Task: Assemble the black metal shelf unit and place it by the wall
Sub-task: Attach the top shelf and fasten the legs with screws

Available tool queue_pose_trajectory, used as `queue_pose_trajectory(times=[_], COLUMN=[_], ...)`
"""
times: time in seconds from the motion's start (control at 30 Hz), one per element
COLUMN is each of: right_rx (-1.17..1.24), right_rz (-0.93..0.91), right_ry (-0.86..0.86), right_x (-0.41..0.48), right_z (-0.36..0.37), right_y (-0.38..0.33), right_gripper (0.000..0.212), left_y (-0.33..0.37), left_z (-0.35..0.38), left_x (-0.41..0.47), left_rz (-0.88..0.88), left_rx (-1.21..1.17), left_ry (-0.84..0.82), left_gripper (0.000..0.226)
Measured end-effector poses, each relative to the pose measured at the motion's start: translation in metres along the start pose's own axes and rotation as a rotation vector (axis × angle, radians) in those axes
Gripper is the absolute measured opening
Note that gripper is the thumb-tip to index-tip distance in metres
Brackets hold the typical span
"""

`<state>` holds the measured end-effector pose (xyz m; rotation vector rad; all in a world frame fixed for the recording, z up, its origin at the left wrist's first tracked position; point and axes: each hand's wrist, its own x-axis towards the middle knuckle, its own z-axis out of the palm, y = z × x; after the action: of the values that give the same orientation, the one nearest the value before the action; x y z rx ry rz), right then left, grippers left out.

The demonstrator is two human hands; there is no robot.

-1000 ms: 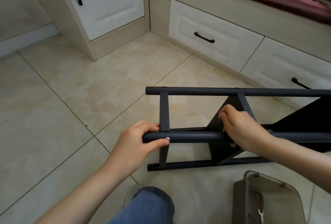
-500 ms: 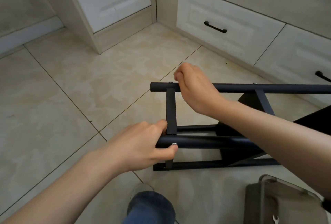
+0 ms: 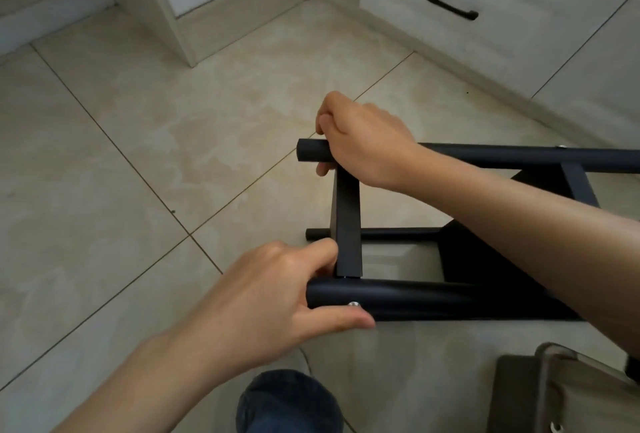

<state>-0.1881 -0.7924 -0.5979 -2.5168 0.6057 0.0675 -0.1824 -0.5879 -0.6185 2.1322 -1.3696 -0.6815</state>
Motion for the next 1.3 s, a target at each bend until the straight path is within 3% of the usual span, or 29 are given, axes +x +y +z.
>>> queue_pose_trajectory(times=[0.1, 0.2, 0.37, 0.67, 0.93, 1.1, 1.3], right_rx=[-0.107, -0.147, -0.188, -0.22, -0.23, -0.222, -0.22], right_rz=[-0.098, -0.175, -0.26, -0.294, -0.294, -0.272, -0.266], right_ry=[0.054, 0.111, 0.162, 0.168, 0.188, 0.219, 0.221], right_x=[-0.005, -0.006, -0.006, -0.014, -0.018, -0.02, -0.019], right_z=[0.006, 0.012, 0.014, 0.018, 0.02, 0.023, 0.025], right_y=[0.004, 0.009, 0.014, 0.014, 0.013, 0.011, 0.013], right_gripper=[0.016, 0.014, 0.014, 0.013, 0.013, 0.013, 0.013], left_y=[-0.008, -0.012, -0.013, -0.017, -0.019, -0.016, -0.009], left_z=[0.008, 0.014, 0.021, 0.03, 0.032, 0.037, 0.037], left_x=[-0.002, -0.004, -0.003, -0.004, -0.004, -0.009, -0.007], left_rz=[0.176, 0.24, 0.182, 0.258, 0.268, 0.264, 0.263], left_rx=[0.044, 0.024, -0.089, -0.026, -0.041, -0.052, -0.116], left_ry=[0.119, 0.197, 0.26, 0.326, 0.314, 0.437, 0.43], left_gripper=[0.06, 0.055, 0.051, 0.047, 0.054, 0.057, 0.065])
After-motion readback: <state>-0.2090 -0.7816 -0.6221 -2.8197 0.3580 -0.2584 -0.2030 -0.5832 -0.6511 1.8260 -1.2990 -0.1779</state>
